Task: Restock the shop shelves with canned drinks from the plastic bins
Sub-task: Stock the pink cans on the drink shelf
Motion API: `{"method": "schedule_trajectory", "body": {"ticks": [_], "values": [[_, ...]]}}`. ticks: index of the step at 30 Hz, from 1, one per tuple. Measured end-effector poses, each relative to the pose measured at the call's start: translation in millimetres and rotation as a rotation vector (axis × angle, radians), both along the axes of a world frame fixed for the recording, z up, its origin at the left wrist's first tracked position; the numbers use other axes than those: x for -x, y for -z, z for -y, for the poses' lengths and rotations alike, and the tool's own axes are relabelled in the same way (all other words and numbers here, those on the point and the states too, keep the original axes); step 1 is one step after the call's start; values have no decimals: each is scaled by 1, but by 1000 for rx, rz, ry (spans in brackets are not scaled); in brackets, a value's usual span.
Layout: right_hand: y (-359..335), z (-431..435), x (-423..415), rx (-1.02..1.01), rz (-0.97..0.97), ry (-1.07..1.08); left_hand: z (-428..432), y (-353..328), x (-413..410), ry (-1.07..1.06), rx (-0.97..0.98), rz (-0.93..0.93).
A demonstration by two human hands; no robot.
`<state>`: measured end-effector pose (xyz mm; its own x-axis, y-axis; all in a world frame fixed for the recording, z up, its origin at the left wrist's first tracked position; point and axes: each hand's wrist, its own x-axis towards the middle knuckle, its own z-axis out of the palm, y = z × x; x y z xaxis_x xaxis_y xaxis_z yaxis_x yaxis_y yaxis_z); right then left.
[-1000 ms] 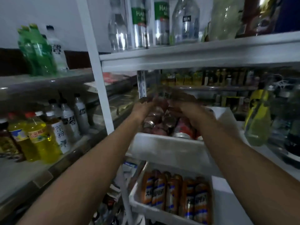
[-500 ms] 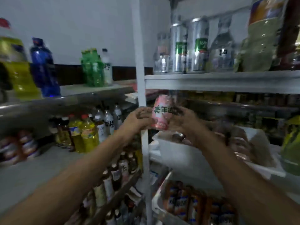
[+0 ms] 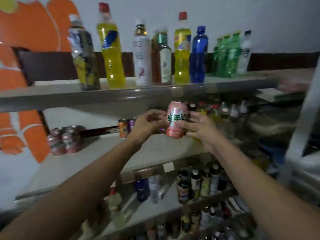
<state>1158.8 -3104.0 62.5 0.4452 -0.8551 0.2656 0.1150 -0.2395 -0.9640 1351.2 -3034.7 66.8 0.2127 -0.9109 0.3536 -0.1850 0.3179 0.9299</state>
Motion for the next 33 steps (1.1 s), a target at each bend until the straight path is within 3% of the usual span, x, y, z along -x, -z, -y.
{"method": "schedule_trajectory", "body": {"ticks": [10,19,26,30,33], "values": [[45,-41,-236,-57,-94,-335,-103,46,-200,-320,-65,-110],[92,-91,-394,-88,-164,-424,-171,89,-326,-526,-84,-136],[153,-112,-477,-57,-231,-317,-182,146,-403,-653,-160,-33],[162,-116,-504,-112,-202,-242,-171,165,-431,-679,-142,-49],[165,-106,-526,-41,-232,-181,-156,169,-448,-699,-123,-33]]}}
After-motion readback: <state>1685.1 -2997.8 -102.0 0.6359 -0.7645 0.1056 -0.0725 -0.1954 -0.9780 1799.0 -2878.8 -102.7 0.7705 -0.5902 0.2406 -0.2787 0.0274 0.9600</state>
